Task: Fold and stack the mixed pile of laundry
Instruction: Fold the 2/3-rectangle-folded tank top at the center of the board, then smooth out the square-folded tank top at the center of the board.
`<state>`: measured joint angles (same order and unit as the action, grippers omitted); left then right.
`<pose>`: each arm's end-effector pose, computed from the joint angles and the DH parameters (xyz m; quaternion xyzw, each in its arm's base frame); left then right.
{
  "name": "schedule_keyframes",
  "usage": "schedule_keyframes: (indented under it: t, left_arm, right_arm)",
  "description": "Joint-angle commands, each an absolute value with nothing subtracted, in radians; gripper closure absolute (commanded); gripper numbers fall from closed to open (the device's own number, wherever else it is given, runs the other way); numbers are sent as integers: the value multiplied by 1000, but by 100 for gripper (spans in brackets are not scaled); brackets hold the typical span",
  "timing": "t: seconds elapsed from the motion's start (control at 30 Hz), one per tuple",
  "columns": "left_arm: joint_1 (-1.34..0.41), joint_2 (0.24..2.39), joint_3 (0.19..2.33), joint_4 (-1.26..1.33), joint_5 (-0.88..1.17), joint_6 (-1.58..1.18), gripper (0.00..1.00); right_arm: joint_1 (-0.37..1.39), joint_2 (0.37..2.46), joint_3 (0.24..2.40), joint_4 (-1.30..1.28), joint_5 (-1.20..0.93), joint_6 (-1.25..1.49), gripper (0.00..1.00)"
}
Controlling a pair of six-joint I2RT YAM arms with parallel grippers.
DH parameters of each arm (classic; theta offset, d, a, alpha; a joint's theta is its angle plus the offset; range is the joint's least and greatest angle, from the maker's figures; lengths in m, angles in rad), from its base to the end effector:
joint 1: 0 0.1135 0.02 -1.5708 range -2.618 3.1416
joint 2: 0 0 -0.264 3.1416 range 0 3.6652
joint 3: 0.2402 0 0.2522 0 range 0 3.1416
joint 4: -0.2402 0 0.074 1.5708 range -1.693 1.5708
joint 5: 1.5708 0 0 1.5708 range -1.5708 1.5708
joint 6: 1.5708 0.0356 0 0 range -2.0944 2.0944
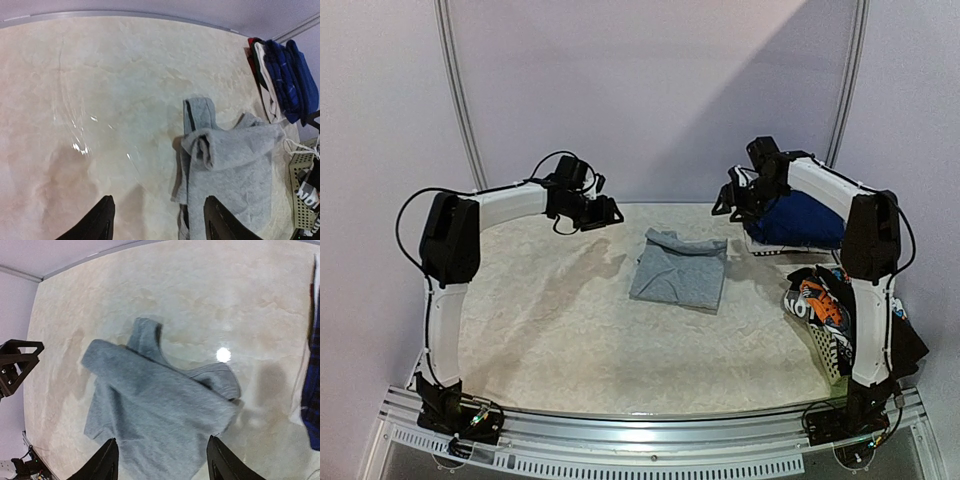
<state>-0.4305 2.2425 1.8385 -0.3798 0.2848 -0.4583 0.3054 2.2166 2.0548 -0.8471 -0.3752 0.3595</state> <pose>0.4590 -0.2218 0.2027 0.0417 0.9149 -0.2815 0.2863 0.4609 0.1590 0.2534 -0.0262 0.9450 0.2583 0.1990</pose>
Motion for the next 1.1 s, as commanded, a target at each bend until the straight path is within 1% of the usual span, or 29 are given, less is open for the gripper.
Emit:
schedule_keyframes:
  t: [0.0, 0.13, 0.23, 0.33, 0.4, 0.57, 0.8, 1.07]
  left_arm:
    - [-496, 2149, 1702, -326, 230, -421, 43]
    - [-549, 2095, 1597, -302, 219, -426, 49]
    - [-597, 2071, 1542, -291, 202, -431, 52]
    - [-635, 2066, 1533, -316, 174, -440, 55]
    - [-658, 2066, 1528, -319, 169, -448, 58]
    - [-702, 2088, 1527, -311, 163, -455, 59]
    - [-718, 2142, 1532, -286, 174, -464, 63]
    - [-724, 2153, 1494, -264, 179, -471, 64]
  right_arm:
    - [431, 2107, 1939, -731, -348, 291, 41]
    - [509, 2106, 1870, -666, -311, 268, 51]
    - [537, 2147, 1862, -642, -304, 271, 63]
    - [546, 2208, 1876, -639, -302, 279, 74]
    - [547, 2250, 1894, -640, -300, 282, 78]
    - [545, 2328, 1960, -653, -274, 282, 82]
    - [532, 2403, 2041, -679, -235, 276, 82]
    - [494, 2464, 2115, -658, -214, 284, 82]
